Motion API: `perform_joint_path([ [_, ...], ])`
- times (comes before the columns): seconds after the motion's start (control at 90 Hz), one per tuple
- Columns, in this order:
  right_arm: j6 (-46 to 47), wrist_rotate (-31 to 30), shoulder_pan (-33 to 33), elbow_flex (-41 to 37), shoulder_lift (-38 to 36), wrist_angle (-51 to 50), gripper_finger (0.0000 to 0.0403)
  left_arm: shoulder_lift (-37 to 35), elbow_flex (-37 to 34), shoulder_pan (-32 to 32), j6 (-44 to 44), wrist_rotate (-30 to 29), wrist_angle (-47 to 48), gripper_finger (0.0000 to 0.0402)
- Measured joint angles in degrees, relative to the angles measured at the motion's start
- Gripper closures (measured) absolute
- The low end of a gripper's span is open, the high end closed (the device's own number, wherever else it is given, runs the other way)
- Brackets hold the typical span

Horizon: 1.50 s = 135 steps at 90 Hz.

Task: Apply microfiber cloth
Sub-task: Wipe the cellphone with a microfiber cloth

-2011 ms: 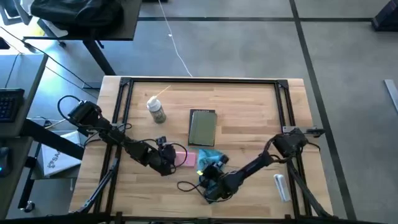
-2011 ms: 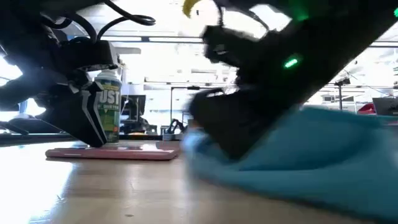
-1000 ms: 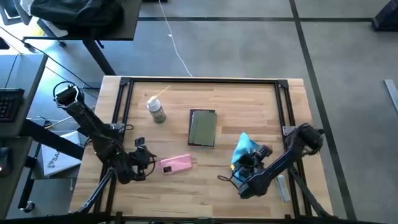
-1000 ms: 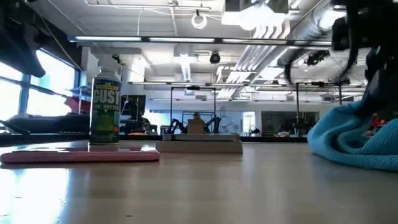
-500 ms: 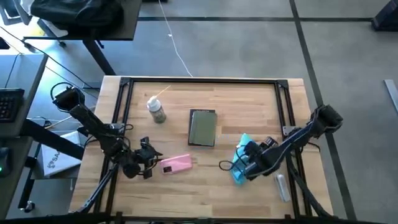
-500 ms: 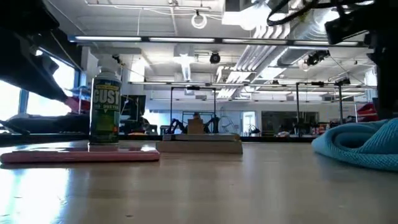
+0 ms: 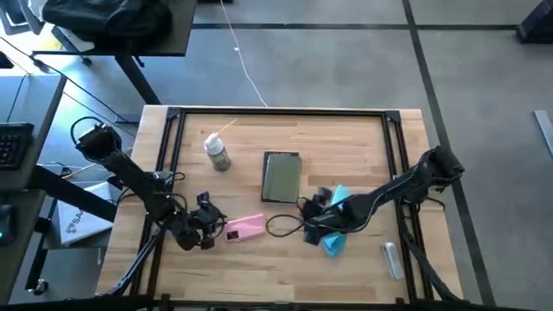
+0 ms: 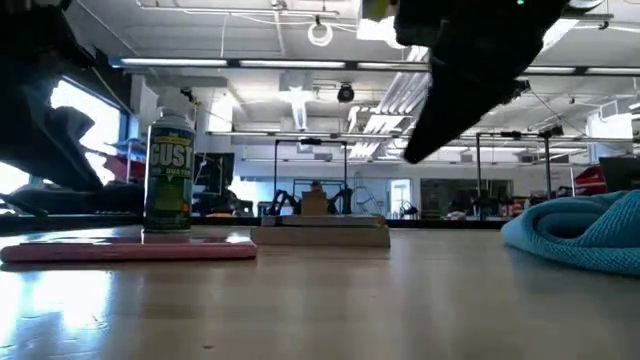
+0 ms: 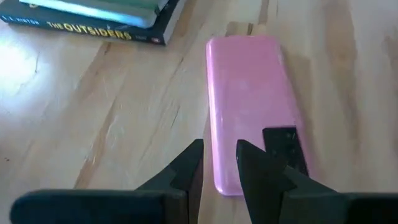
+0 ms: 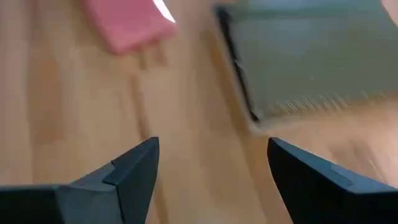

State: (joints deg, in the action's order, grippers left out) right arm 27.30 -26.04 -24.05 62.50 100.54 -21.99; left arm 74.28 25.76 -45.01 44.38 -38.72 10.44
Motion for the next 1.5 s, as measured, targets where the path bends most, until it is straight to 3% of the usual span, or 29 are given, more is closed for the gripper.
perform_joint_path([
  [0.311,-12.1,0.1,0.0,0.0,9.7,22.7,0.0141,5.3,0.0,0.0,0.6,5.5,-0.5,0.0324],
  [0.456,-14.6,0.1,0.3,0.0,12.8,29.4,0.0141,7.2,0.1,0.0,1.0,5.1,-0.8,0.0324],
  [0.689,-14.3,1.9,0.5,0.0,14.4,29.8,0.0141,12.3,0.1,2.0,-2.7,2.4,-8.0,0.0324],
  [0.878,-9.4,1.1,0.6,3.3,10.9,17.5,0.0141,16.9,0.1,6.7,-8.3,2.2,-19.1,0.0324],
  [1.067,7.4,3.4,0.6,12.1,7.7,-17.1,0.0142,18.0,0.1,11.1,-15.0,2.5,-24.1,0.0324],
  [1.211,18.5,12.7,0.3,17.1,7.7,-38.4,0.0143,17.9,0.0,15.7,-18.5,2.4,-28.8,0.0324],
  [1.311,22.1,16.6,-0.4,16.7,7.6,-40.4,0.0143,17.9,0.0,18.7,-21.9,4.8,-31.8,0.0324],
  [1.5,23.4,21.8,-0.5,9.4,7.6,-29.4,0.0144,14.4,0.9,21.0,-30.5,10.3,-31.2,0.0324],
])
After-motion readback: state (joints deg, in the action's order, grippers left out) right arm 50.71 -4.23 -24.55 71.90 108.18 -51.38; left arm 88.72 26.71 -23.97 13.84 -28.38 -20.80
